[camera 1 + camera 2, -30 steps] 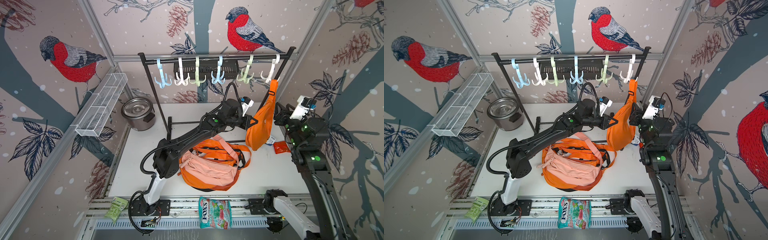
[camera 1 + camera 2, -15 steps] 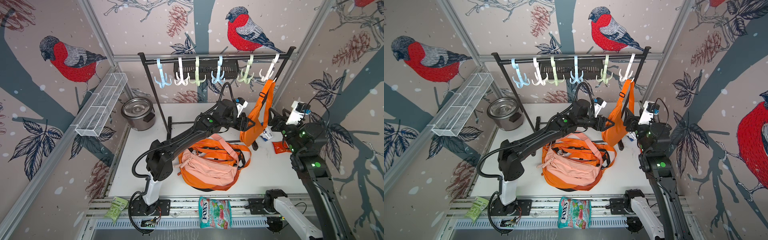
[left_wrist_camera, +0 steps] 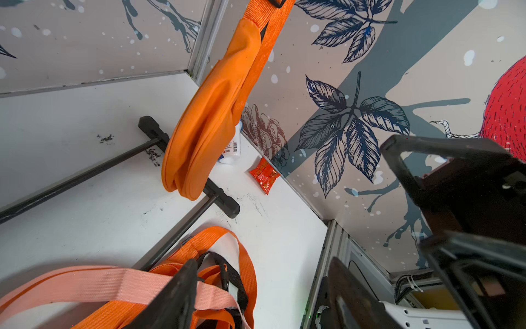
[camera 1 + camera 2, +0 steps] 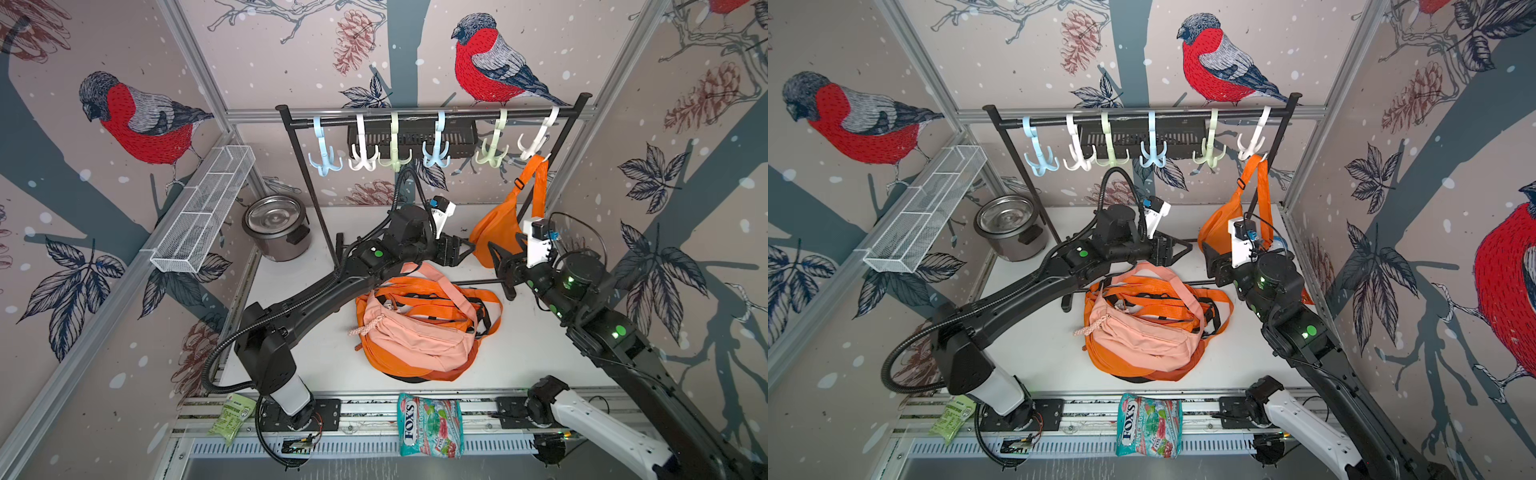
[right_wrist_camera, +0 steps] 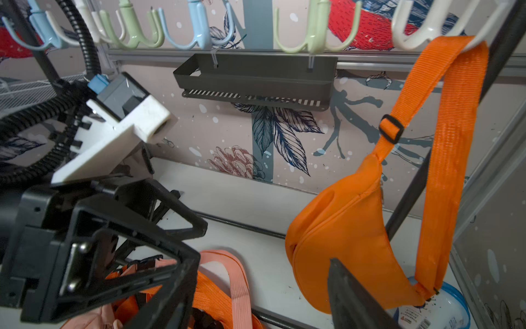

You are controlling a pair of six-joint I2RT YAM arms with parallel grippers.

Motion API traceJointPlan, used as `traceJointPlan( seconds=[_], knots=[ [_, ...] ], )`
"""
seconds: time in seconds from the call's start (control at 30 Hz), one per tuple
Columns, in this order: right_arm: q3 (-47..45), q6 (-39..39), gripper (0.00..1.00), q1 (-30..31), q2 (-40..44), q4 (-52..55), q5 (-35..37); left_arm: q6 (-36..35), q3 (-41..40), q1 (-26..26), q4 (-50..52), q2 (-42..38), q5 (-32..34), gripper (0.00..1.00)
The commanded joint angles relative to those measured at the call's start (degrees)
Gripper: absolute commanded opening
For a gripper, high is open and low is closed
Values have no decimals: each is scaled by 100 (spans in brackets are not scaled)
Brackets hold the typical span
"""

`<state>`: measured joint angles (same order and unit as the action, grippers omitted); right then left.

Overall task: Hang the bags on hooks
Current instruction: Hang the bag on the hook, then pick up the bag from the bag.

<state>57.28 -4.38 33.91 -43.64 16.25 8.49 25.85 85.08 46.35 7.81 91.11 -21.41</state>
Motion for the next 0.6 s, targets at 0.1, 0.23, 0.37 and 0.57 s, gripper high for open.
traceJointPlan(
  seconds=[0.1, 0.23, 0.37, 0.57],
  knots=[
    [-31, 107, 73, 737, -31, 306, 743, -37, -856, -180, -512, -921, 196, 71],
    [-67, 39, 73, 909, -22, 356, 670, -9, -1351, -329, -593, -1496, 341, 72],
    [-76, 49, 75, 1155, -85, 528, 339, -12, -1713, -504, -529, -1982, 454, 72],
    [-179, 113, 81, 2175, -576, 909, 463, 143, -2492, -774, -456, -2876, 902, 72]
  ],
)
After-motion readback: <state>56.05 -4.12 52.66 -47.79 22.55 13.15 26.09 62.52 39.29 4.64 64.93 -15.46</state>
